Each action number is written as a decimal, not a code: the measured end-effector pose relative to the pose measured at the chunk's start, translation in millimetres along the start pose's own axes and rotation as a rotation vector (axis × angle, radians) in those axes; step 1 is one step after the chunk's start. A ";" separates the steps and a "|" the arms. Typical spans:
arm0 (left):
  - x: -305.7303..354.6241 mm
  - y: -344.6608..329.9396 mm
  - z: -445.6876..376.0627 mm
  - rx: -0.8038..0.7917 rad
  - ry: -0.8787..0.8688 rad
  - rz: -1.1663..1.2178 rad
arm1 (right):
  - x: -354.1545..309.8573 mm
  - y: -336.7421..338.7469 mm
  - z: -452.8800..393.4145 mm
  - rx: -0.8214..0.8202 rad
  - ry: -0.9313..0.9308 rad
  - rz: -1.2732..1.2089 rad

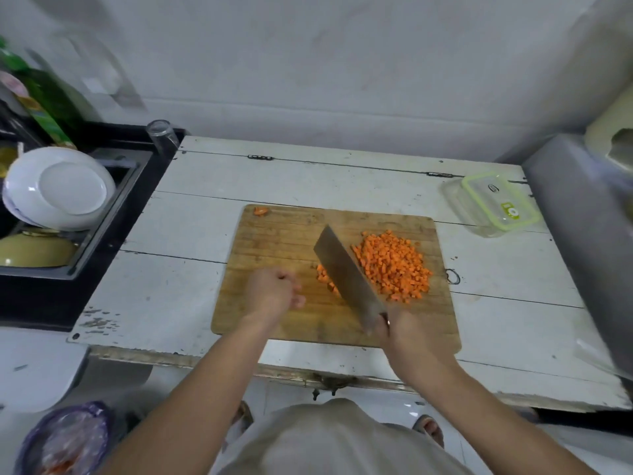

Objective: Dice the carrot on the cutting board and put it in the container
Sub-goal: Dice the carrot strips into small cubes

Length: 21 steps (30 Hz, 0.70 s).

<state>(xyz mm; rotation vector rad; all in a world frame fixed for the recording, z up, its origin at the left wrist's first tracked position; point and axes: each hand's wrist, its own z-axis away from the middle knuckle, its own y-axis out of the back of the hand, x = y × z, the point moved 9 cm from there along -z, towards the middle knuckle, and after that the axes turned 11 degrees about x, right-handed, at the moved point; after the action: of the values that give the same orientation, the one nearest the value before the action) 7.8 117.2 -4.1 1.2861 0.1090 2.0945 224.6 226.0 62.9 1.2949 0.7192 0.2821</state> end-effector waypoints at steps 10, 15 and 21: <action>-16.3 44.4 4.5 0.104 -0.107 -0.039 | 1.6 -10.3 -27.1 0.074 -0.088 0.087; 0.0 36.4 17.7 0.070 -0.190 -0.048 | 14.4 8.2 -36.8 0.097 -0.044 0.030; 56.4 47.3 47.1 0.173 -0.546 0.004 | 10.9 27.3 5.5 0.204 0.322 0.350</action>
<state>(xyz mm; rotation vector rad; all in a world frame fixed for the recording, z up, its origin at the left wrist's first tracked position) 6.5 100.9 81.8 1.9154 0.0474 1.6930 241.7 235.5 85.6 1.5900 0.8043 0.7283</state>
